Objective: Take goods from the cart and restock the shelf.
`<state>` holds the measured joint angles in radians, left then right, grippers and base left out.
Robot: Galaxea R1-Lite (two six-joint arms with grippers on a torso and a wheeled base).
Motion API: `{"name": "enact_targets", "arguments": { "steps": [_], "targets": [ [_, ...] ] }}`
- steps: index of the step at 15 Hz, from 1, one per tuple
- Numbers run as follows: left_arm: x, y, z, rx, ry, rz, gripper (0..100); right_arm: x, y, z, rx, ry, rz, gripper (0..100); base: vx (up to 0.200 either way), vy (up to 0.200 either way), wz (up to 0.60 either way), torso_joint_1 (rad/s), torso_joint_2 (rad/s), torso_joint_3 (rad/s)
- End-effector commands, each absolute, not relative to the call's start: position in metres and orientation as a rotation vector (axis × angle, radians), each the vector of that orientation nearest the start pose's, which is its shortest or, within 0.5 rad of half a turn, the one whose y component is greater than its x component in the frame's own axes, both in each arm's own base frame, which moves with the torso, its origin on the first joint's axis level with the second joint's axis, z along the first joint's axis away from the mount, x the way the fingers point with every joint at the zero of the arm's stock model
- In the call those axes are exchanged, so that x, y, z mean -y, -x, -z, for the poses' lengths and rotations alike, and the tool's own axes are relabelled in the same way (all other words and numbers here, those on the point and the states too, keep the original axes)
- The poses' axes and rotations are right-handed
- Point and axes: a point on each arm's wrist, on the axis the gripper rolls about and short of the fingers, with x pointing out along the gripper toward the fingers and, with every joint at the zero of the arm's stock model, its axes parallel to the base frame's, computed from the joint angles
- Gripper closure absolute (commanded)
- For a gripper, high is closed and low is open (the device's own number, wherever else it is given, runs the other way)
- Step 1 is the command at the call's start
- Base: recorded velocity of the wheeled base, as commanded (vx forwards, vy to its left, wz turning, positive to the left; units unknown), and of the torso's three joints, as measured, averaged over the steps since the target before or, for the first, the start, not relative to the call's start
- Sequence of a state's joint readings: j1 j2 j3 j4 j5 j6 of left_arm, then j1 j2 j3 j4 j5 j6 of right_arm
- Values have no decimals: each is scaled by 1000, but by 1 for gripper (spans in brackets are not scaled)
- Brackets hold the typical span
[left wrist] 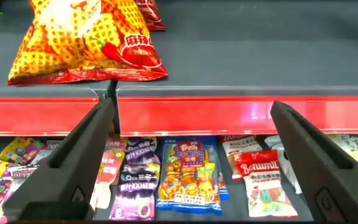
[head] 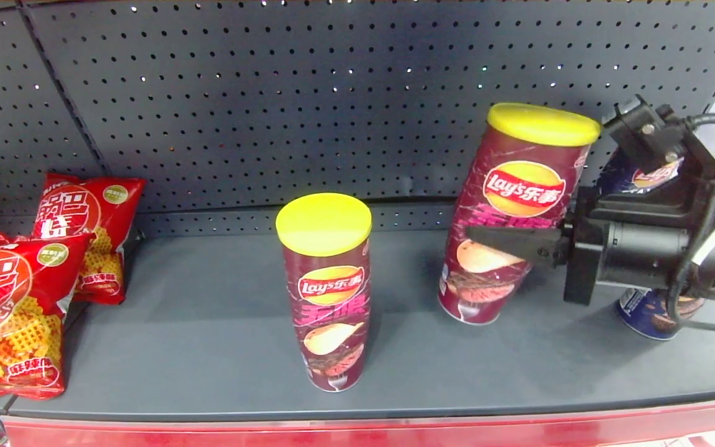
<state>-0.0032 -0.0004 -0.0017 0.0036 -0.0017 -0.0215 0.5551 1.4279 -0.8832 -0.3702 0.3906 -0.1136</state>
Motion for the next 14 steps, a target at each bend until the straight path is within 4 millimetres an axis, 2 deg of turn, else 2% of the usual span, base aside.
{"name": "enact_targets", "arguments": {
  "steps": [1, 2, 4, 7, 10, 14],
  "targets": [
    [0, 23, -76, -3, 21, 5, 0, -146, -241, -254, -79, 115, -912, 100, 0, 0, 0, 0, 0, 0],
    [0, 23, -76, -3, 21, 5, 0, -154, -255, -253, -39, 114, -907, 100, 0, 0, 0, 0, 0, 0],
    [0, 23, -76, -3, 21, 5, 0, -167, -272, -242, -10, 113, -915, 100, 0, 0, 0, 0, 0, 0],
    [0, 23, -76, -3, 21, 5, 0, -175, -276, -233, -24, 113, -1011, 100, 0, 0, 0, 0, 0, 0],
    [0, 23, -76, -3, 21, 5, 0, -190, -293, -233, -4, 106, -1185, 100, 0, 0, 0, 0, 0, 0],
    [0, 23, -76, -3, 21, 5, 0, -212, -322, -225, -35, 99, -1273, 100, 0, 0, 0, 0, 0, 0]
  ]
}}
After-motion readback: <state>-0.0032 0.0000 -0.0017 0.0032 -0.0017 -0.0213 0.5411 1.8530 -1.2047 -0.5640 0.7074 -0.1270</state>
